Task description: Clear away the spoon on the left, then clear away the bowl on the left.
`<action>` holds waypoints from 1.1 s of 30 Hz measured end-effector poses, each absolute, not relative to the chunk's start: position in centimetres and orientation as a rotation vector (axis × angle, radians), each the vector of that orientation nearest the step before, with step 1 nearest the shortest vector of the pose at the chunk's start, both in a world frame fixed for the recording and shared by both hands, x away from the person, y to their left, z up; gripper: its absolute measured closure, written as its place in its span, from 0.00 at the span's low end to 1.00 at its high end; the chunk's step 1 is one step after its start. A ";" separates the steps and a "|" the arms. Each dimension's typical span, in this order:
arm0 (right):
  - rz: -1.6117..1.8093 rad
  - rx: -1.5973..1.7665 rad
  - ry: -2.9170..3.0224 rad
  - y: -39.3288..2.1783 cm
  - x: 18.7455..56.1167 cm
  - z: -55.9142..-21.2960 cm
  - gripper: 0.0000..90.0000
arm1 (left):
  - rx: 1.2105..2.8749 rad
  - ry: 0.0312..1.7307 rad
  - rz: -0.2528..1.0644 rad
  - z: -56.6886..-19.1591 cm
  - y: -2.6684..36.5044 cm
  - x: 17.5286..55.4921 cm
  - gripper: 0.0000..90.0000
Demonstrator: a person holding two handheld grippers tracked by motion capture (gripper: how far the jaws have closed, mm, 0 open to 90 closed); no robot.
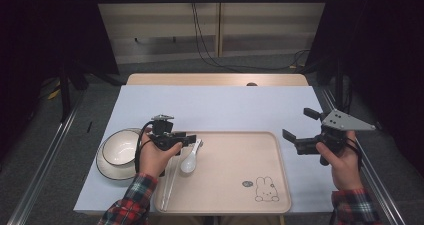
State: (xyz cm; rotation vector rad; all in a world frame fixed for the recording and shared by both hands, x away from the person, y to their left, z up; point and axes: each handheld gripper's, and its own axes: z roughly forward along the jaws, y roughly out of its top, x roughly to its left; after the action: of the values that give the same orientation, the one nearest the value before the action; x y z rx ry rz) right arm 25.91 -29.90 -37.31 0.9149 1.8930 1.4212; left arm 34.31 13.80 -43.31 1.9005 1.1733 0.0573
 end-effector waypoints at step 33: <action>1.416 0.921 1.893 -30.0 25.8 -37.4 0.00 | 1.925 1.156 0.170 -40.3 17.1 34.5 0.17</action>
State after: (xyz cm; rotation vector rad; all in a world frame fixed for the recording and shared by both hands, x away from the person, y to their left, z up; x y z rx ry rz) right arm 25.81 -30.03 -37.41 0.9215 1.8933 1.4158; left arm 34.49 17.12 -40.33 1.9249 1.1560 0.1699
